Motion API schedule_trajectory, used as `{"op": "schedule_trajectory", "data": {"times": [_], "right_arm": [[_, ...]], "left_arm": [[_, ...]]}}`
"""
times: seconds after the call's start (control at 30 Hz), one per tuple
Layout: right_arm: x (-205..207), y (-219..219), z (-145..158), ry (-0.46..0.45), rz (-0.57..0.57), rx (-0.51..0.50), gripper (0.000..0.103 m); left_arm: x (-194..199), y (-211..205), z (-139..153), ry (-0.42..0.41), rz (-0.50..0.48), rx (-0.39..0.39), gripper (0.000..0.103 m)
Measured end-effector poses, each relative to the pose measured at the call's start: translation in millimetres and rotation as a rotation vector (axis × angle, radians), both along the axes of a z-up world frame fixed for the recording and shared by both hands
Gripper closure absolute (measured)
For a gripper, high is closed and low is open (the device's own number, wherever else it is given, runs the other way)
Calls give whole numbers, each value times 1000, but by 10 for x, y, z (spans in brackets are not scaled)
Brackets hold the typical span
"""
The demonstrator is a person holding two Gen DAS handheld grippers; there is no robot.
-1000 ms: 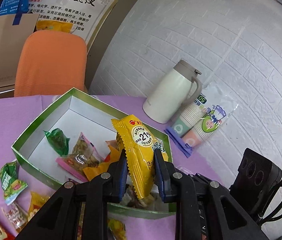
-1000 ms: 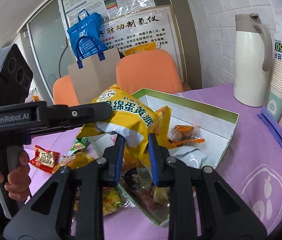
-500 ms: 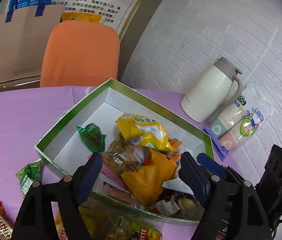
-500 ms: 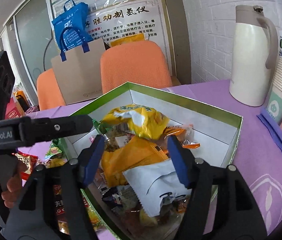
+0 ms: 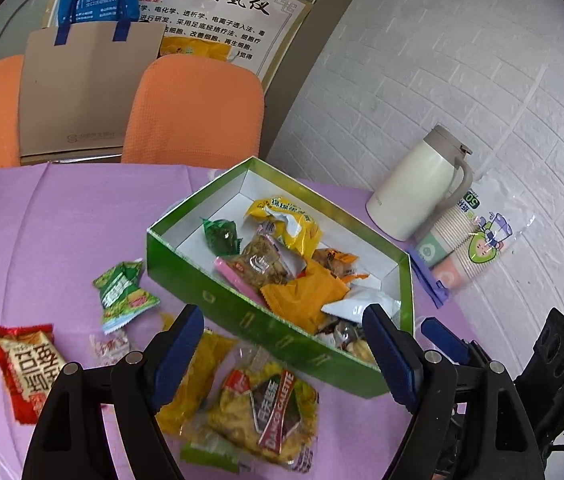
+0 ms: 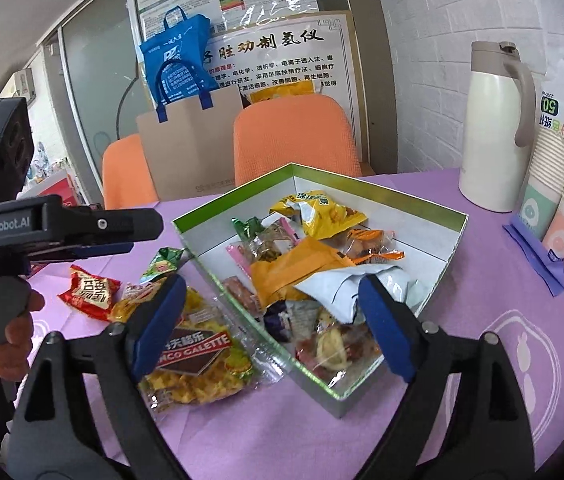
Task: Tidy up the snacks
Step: 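Move both tools toward the clear Danco Galette biscuit bag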
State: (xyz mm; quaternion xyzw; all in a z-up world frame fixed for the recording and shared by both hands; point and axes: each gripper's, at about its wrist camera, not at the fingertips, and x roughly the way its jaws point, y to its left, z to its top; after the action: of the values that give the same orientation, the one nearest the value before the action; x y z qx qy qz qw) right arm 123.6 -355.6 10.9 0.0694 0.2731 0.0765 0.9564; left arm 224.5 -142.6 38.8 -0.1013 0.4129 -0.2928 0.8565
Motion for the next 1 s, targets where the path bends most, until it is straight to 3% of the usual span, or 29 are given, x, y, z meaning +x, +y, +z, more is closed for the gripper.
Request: {"op": "schedule_trajectory", "data": {"times": [0.17, 0.5, 0.63, 0.7, 0.73, 0.77, 0.83, 1.0], "right_arm": [[-270, 140, -86, 11, 56, 17, 12], [-429, 602, -456, 123, 185, 16, 16], [-395, 774, -534, 148, 205, -52, 28], [-376, 807, -559, 152, 208, -60, 41], [-362, 810, -573, 160, 204, -67, 59], [-358, 804, -590, 170, 196, -74, 70], [-369, 781, -602, 182, 204, -68, 82], [-459, 716, -598, 201, 270, 16, 84]], "left_arm": [[-334, 249, -125, 38, 19, -32, 18], [-735, 639, -493, 81, 72, 5, 18], [-799, 763, -570, 91, 82, 7, 18], [-799, 781, -602, 101, 78, 6, 18], [-795, 766, -610, 104, 69, 7, 18], [-792, 742, -618, 106, 60, 6, 18], [-786, 686, -631, 107, 29, -7, 18], [-777, 540, -691, 137, -22, -31, 19]]}}
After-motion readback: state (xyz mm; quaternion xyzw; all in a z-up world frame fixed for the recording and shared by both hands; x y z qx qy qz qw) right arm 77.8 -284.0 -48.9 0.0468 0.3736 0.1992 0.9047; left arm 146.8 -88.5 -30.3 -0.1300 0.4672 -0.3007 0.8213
